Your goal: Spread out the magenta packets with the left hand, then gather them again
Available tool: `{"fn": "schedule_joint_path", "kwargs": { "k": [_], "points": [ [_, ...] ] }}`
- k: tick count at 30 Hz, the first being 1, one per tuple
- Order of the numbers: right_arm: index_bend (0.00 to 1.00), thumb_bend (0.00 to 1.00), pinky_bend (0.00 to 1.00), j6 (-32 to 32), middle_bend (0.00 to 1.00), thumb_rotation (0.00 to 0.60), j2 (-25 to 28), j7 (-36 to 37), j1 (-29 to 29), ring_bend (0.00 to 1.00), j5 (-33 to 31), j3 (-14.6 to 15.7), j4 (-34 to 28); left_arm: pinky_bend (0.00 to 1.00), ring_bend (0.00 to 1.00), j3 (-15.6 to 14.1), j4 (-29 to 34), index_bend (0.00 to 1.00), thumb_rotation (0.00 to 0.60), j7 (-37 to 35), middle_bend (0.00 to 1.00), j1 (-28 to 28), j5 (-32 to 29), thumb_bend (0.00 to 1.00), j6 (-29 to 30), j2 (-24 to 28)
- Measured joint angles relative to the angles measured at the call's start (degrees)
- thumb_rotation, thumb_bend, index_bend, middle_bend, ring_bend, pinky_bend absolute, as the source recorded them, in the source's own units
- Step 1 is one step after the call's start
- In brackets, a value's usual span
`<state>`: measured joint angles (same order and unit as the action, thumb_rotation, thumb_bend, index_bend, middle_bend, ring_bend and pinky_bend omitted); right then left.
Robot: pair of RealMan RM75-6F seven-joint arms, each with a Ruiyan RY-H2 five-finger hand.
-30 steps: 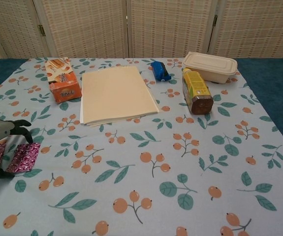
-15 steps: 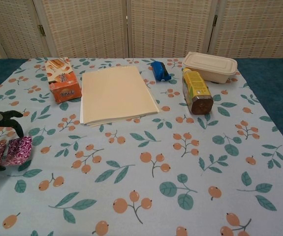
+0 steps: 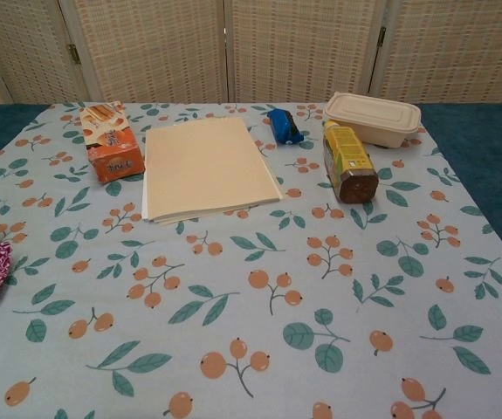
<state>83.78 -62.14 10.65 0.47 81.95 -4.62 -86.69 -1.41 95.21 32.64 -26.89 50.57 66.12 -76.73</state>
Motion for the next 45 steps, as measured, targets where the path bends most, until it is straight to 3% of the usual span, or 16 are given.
{"fn": "schedule_joint_path", "kwargs": {
  "k": [28,39,45],
  "points": [
    [0.0,0.46,0.0,0.5,0.0,0.6,0.4,-1.2,-0.1,0.0,0.1,0.1,-1.2,0.0,0.0,0.4,-2.4,0.23,0.581,0.4,0.0,0.8,-0.4,0.23,-2.7,-0.6],
    [0.0,0.45,0.0,0.6,0.0,0.6,0.5,-1.0,-0.2,0.0,0.0,0.1,-1.2,0.0,0.0,0.6,-0.9,0.2,0.578,0.8,0.0,0.7,-0.7,0.23,-2.9,-0.1],
    [0.0,0.46,0.0,0.8,0.0,0.6,1.2,-1.2,-0.2,0.0,0.2,0.0,-1.5,0.0,0.0,1.7,1.9,0.19,0.582,-3.6,0.0,1.5,1.6,0.23,-1.5,1.9]
  ]
}}
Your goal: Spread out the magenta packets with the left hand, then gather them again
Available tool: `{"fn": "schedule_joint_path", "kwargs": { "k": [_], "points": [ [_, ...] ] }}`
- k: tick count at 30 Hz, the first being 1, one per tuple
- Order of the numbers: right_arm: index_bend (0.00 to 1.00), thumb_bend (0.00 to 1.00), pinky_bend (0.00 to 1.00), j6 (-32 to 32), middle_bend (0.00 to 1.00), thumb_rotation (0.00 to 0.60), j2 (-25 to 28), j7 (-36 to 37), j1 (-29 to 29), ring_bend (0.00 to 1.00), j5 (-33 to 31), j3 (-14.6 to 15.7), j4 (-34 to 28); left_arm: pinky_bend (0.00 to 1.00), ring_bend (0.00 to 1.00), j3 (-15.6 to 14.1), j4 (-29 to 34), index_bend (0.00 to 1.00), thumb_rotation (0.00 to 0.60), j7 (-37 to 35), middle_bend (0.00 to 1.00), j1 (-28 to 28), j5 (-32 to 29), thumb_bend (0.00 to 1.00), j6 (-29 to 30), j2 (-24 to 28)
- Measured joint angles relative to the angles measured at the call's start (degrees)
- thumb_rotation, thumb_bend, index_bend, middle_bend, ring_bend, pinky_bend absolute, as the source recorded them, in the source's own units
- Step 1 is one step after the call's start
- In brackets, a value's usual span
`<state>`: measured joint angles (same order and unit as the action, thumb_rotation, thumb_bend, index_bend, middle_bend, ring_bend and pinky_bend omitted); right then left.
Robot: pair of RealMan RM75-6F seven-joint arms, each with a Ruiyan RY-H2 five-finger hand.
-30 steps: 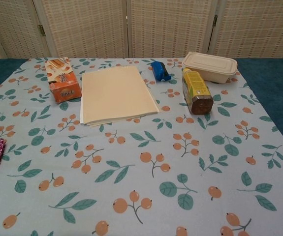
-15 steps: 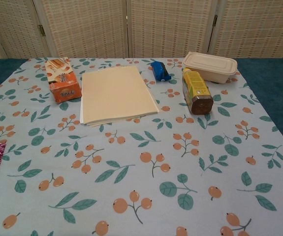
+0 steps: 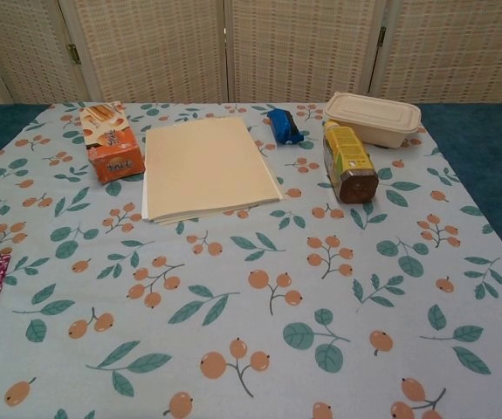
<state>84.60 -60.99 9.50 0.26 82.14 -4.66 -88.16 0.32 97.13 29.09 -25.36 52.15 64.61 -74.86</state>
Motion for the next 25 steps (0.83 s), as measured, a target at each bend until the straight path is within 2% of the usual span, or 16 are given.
{"fn": "schedule_joint_path", "kwargs": {
  "k": [7,11,16,25],
  "points": [
    [0.01,0.45,0.0,-1.3,0.0,0.6,2.5,3.3,0.6,0.0,1.0,0.2,-1.0,0.0,0.0,3.2,3.0,0.21,0.6,-8.7,0.0,2.5,6.3,0.23,6.1,4.2],
    [0.04,0.45,0.0,-2.7,0.0,0.6,3.3,4.6,1.6,0.0,1.7,0.3,-1.1,0.0,0.0,4.4,3.8,0.22,0.6,-10.8,0.01,4.3,9.9,0.23,10.6,6.4],
    [0.04,0.45,0.0,-2.6,0.0,0.6,3.2,4.6,2.3,0.0,2.8,0.4,-0.9,0.0,0.0,4.3,5.1,0.23,0.6,-12.0,0.01,7.5,12.9,0.23,14.6,9.1],
    [0.04,0.45,0.0,-0.2,0.0,0.6,2.9,4.2,1.6,0.0,3.1,0.2,-2.3,0.0,0.0,2.8,5.3,0.23,0.6,-13.8,0.01,12.3,18.6,0.23,21.5,9.0]
  ]
}}
